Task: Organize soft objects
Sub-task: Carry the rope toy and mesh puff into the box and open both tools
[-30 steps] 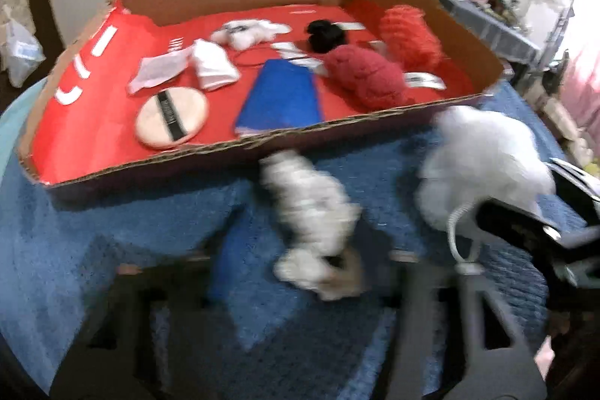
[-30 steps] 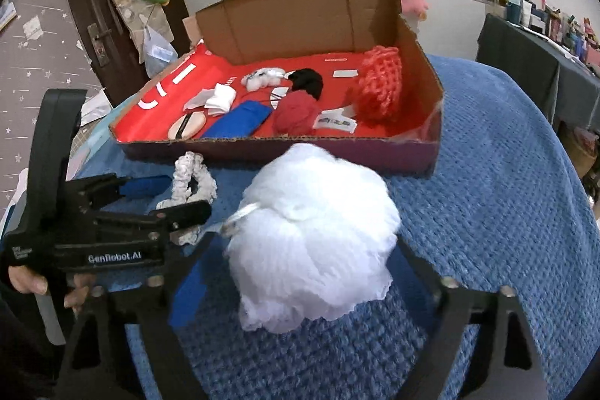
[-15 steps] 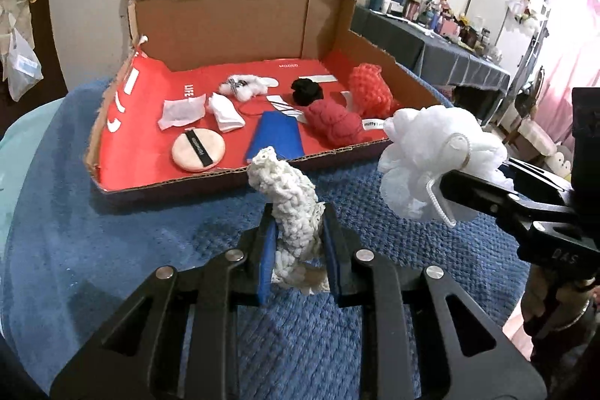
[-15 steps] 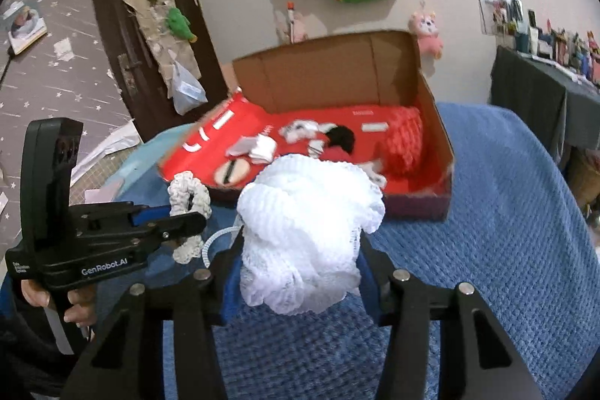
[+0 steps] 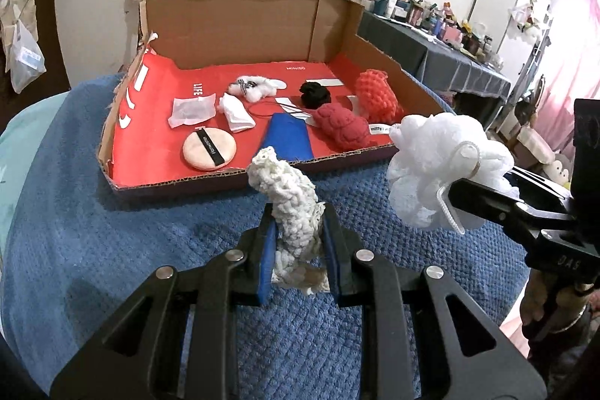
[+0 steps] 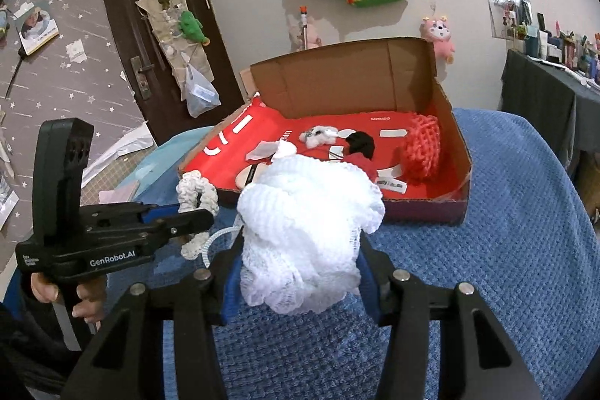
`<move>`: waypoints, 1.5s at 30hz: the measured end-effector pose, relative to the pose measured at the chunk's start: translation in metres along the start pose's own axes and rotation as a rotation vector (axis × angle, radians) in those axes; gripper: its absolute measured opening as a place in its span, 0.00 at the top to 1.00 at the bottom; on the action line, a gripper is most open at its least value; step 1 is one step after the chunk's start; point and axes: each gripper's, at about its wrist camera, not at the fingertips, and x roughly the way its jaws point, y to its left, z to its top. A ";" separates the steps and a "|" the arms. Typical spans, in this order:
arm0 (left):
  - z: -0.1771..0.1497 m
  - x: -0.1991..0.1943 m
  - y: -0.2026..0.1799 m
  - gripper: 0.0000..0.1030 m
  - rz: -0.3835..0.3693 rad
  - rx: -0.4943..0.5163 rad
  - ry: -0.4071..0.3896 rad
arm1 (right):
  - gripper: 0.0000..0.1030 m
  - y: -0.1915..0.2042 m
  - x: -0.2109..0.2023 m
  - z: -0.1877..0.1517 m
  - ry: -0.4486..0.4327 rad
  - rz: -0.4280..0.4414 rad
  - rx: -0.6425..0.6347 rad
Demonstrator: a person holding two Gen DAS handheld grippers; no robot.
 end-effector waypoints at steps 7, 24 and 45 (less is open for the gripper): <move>0.027 -0.008 0.006 0.79 -0.020 0.006 -0.025 | 0.48 -0.002 -0.002 0.015 -0.026 0.004 0.005; 0.179 0.139 0.062 0.79 0.202 0.086 0.215 | 0.48 -0.046 0.159 0.171 0.172 -0.234 -0.093; 0.187 0.212 0.093 0.79 0.241 -0.002 0.321 | 0.46 -0.088 0.241 0.182 0.396 -0.324 -0.040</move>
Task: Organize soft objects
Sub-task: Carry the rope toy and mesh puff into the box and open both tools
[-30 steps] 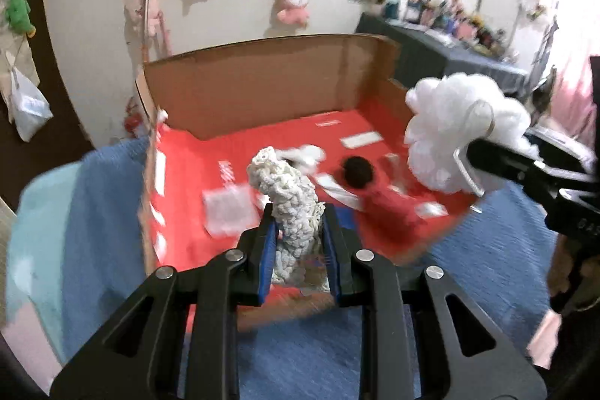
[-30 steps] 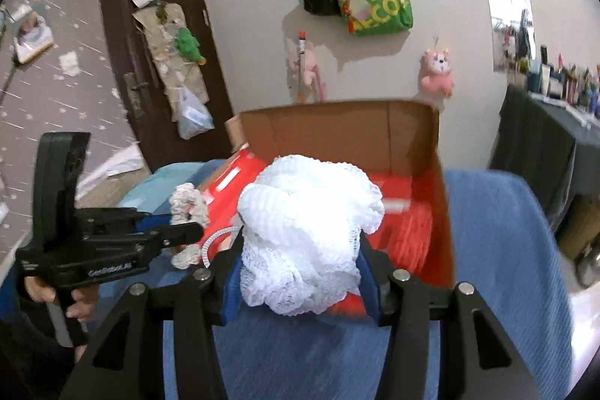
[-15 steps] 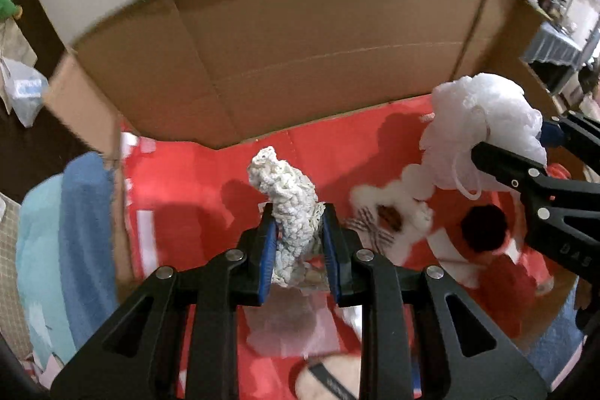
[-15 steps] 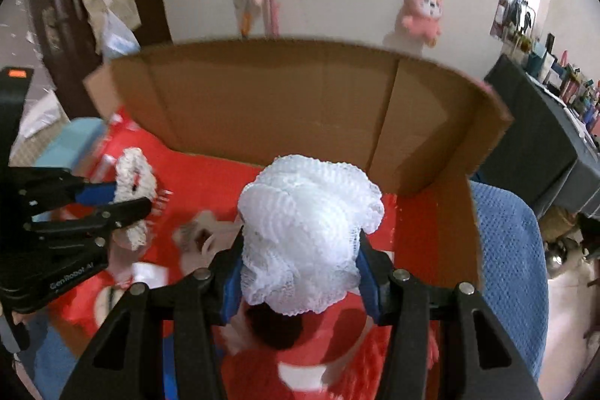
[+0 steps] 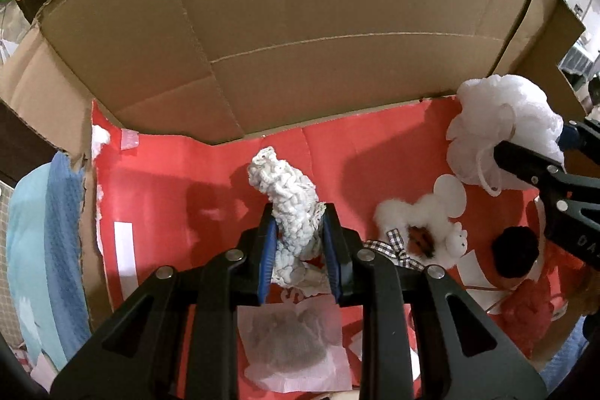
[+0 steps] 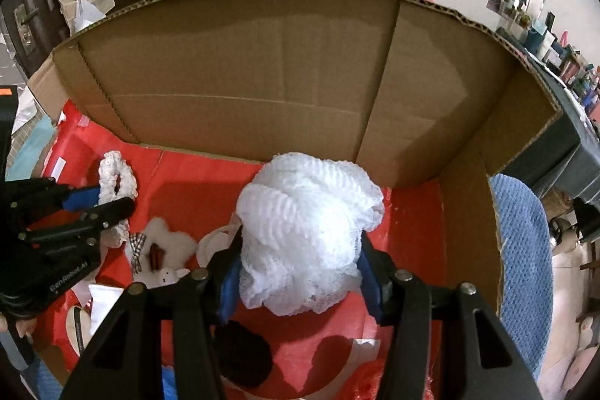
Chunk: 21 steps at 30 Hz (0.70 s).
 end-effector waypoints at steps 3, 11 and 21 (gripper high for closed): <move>-0.003 -0.001 0.005 0.79 -0.006 0.005 -0.006 | 0.44 -0.002 0.001 0.000 0.004 0.009 0.007; -0.013 -0.008 0.016 0.78 -0.033 -0.007 -0.022 | 0.40 -0.016 0.005 0.004 0.019 0.027 0.030; -0.013 -0.015 0.024 0.72 -0.035 0.002 -0.027 | 0.34 -0.016 0.006 0.006 0.023 0.018 0.018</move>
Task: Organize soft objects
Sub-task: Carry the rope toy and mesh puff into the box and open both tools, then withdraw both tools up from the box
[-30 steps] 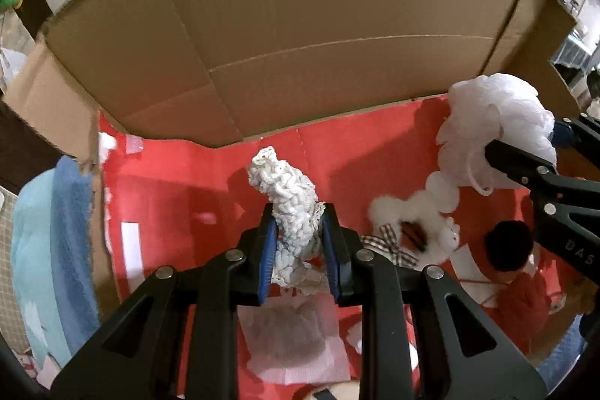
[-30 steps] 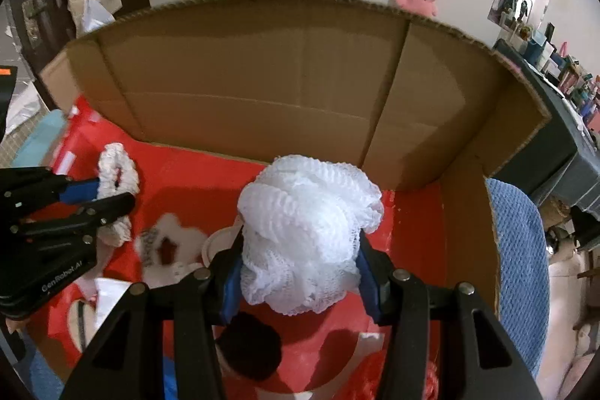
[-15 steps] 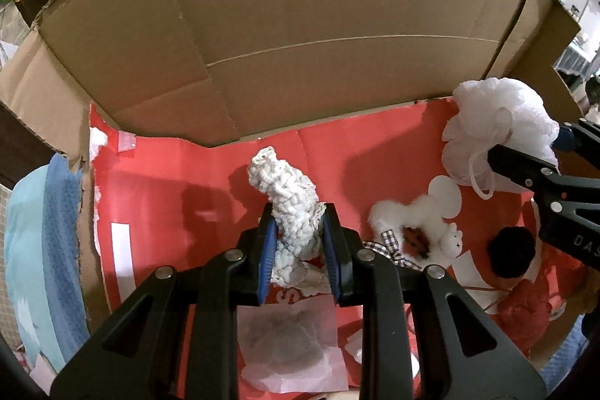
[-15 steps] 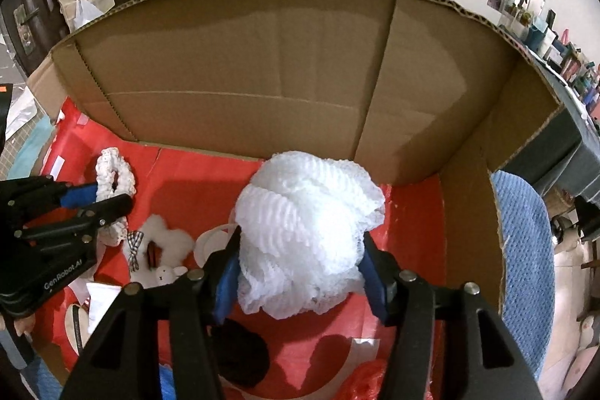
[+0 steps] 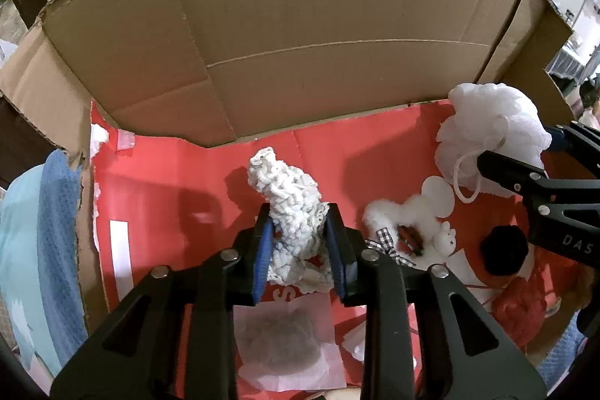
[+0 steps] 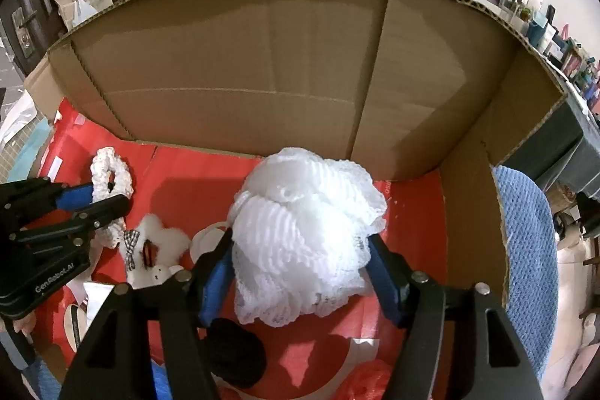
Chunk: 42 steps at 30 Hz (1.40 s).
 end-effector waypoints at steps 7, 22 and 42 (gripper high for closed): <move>0.004 -0.016 -0.004 0.35 0.012 0.010 -0.059 | 0.32 0.006 -0.002 -0.003 -0.001 -0.005 -0.001; -0.013 -0.056 -0.001 0.35 -0.009 -0.006 -0.111 | 0.20 0.009 -0.037 -0.004 -0.055 -0.024 0.023; -0.080 -0.148 -0.022 0.28 -0.033 -0.043 -0.340 | 0.05 0.026 -0.153 -0.060 -0.291 -0.041 0.047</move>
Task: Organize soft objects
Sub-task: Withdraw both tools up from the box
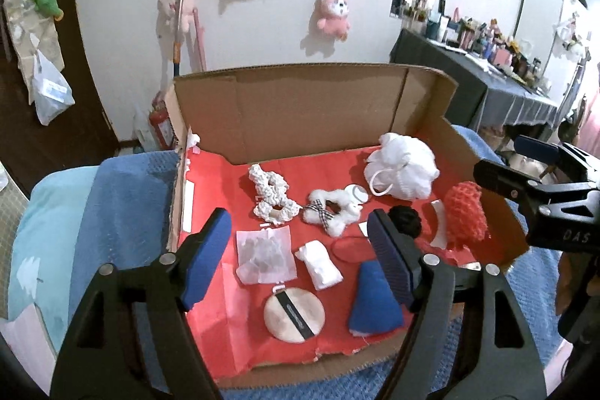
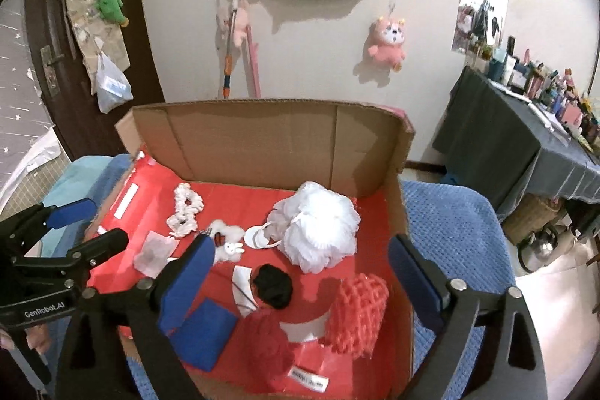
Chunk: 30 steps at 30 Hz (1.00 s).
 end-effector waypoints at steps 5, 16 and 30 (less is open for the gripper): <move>-0.013 -0.021 -0.003 0.23 -0.006 -0.033 -0.078 | 0.01 0.003 -0.021 -0.017 -0.069 -0.013 -0.017; -0.051 -0.045 -0.017 0.05 0.071 -0.039 -0.290 | 0.00 0.005 -0.032 -0.065 -0.167 0.014 -0.019; -0.085 0.007 -0.028 0.04 0.150 0.006 -0.265 | 0.00 -0.004 0.011 -0.109 -0.147 -0.030 0.010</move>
